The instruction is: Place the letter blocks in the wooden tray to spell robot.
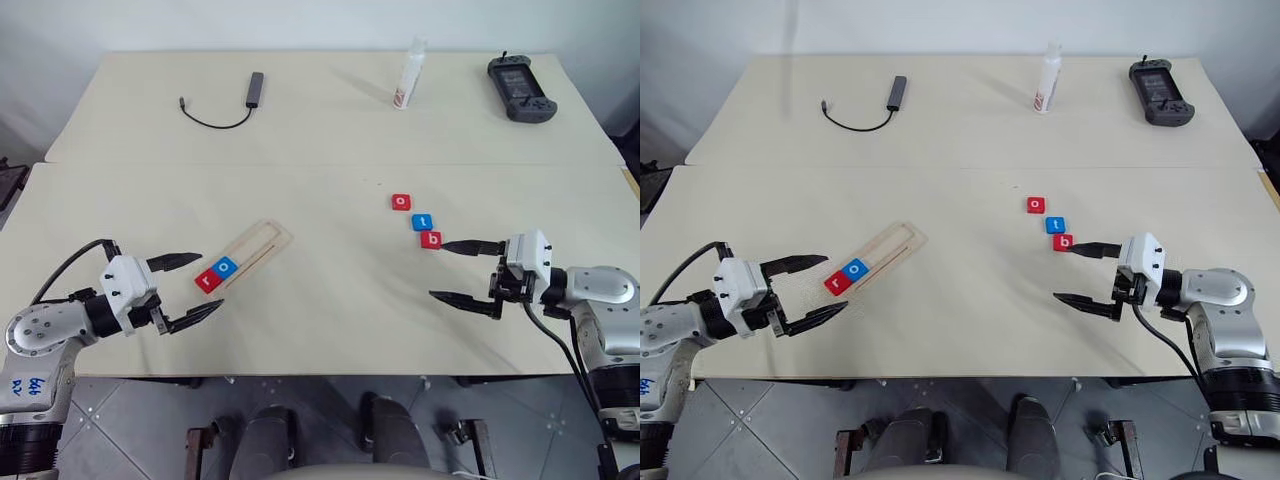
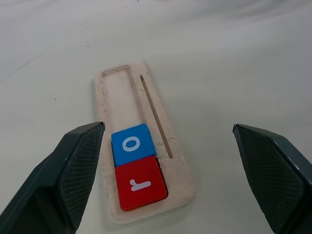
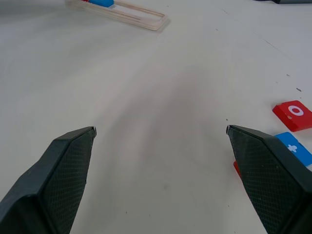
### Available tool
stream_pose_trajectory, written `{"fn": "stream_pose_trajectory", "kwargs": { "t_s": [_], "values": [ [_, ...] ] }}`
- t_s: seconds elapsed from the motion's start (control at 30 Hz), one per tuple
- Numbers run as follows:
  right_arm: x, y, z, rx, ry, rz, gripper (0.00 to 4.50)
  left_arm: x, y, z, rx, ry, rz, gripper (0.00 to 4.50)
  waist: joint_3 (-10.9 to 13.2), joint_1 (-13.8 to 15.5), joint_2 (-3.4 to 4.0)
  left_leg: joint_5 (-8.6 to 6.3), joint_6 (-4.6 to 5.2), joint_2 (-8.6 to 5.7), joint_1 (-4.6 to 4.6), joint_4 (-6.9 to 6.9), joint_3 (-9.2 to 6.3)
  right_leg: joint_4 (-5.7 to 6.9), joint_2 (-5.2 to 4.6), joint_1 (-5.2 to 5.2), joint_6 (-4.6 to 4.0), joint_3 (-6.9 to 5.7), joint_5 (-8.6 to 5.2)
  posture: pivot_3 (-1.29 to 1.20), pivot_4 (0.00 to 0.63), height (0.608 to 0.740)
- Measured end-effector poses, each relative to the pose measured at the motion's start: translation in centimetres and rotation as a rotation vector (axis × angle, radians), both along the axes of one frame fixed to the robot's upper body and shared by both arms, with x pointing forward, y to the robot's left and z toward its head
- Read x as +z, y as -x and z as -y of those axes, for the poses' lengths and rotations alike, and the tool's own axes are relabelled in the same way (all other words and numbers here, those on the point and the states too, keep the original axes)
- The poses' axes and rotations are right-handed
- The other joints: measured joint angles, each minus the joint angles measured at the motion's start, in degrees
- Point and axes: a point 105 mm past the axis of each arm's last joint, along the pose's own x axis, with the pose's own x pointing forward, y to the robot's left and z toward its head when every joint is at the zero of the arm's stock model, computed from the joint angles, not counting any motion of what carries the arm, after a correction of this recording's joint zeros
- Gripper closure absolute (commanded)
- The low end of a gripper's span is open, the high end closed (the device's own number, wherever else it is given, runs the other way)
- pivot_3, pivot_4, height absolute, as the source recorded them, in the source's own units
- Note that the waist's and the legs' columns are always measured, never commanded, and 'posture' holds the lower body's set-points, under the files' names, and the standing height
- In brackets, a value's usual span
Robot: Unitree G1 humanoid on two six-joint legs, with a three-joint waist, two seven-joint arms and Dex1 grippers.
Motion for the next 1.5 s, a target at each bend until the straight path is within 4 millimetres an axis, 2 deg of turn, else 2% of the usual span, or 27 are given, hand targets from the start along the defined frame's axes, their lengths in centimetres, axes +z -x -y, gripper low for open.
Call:
{"fn": "stream_pose_trajectory", "kwargs": {
  "t_s": [0.1,0.23,0.4,0.5,0.57,0.67,0.8,1.03,1.17,1.5],
  "values": [
    [0.0,0.0,-0.2,0.008,-0.007,0.003,0.02,0.0,0.0,0.0,0.005,0.003,0.003,0.00,0.00,0.11,0.00,0.00,0.00,-0.01,0.00,0.01,0.00,0.00,-0.01,0.00,0.00,0.00,0.00,0.00,0.150,0.740],
    [0.5,-0.5,-1.9,0.053,-0.085,0.009,0.02,-0.7,0.5,-1.3,0.107,0.067,-0.018,0.00,0.00,-0.49,0.00,-0.01,-0.02,0.04,0.03,0.00,0.03,0.02,0.01,-0.02,0.00,0.00,0.00,0.00,0.150,0.740],
    [2.3,-0.5,-6.8,0.213,-0.152,0.044,0.02,-2.1,1.8,-4.0,0.285,0.124,-0.022,0.00,0.00,-1.22,0.00,-0.01,-0.03,0.05,0.03,0.00,0.00,0.04,0.00,-0.02,-0.01,0.00,0.00,0.00,0.150,0.740],
    [2.5,-0.1,-8.9,0.282,-0.170,0.042,0.02,-3.2,2.9,-4.8,0.342,0.144,-0.053,0.00,0.00,-1.13,-0.01,-0.03,-0.01,0.01,0.01,0.00,-0.04,0.04,-0.04,-0.02,-0.01,0.00,0.00,0.00,0.150,0.740],
    [2.7,-0.1,-9.6,0.300,-0.182,0.043,0.02,-4.1,3.7,-5.2,0.371,0.150,-0.086,0.00,-0.01,-0.97,-0.01,-0.05,0.01,-0.03,0.00,0.00,-0.04,0.04,-0.08,-0.01,-0.01,-0.01,0.00,0.00,0.150,0.740],
    [2.8,-0.2,-9.7,0.302,-0.180,0.039,0.02,-4.6,4.1,-5.2,0.390,0.173,-0.108,0.00,-0.02,-0.32,-0.04,-0.06,0.02,-0.02,0.01,0.02,-0.04,0.04,-0.08,-0.01,-0.01,-0.01,0.00,0.00,0.150,0.740],
    [2.8,-0.3,-9.6,0.296,-0.178,0.034,0.02,-4.2,3.3,-4.6,0.391,0.204,-0.108,0.00,-0.03,0.06,-0.05,-0.06,0.03,-0.03,0.01,0.02,-0.03,0.05,-0.09,-0.01,-0.01,-0.01,0.00,0.00,0.150,0.740],
    [3.0,-0.2,-9.3,0.275,-0.165,0.036,0.02,-3.7,0.6,-1.4,0.284,0.229,-0.123,0.00,-0.04,0.00,-0.06,-0.05,0.02,-0.03,0.02,0.02,-0.01,0.06,-0.07,-0.02,-0.02,-0.01,0.00,0.00,0.150,0.740],
    [3.2,-0.1,-9.2,0.260,-0.161,0.036,0.02,-4.7,-0.5,-1.5,0.291,0.203,-0.168,0.00,-0.04,-0.23,-0.06,-0.05,0.02,-0.01,0.02,0.02,0.04,0.06,-0.03,-0.05,-0.01,-0.01,0.00,0.00,0.150,0.740],
    [3.2,0.4,-9.4,0.230,-0.162,0.035,0.02,-4.8,-1.5,-1.5,0.253,0.133,-0.168,0.00,-0.05,0.10,-0.05,-0.05,0.01,-0.02,0.06,0.03,0.03,0.09,-0.05,-0.03,-0.02,-0.01,0.00,0.00,0.150,0.740]
  ]
}}
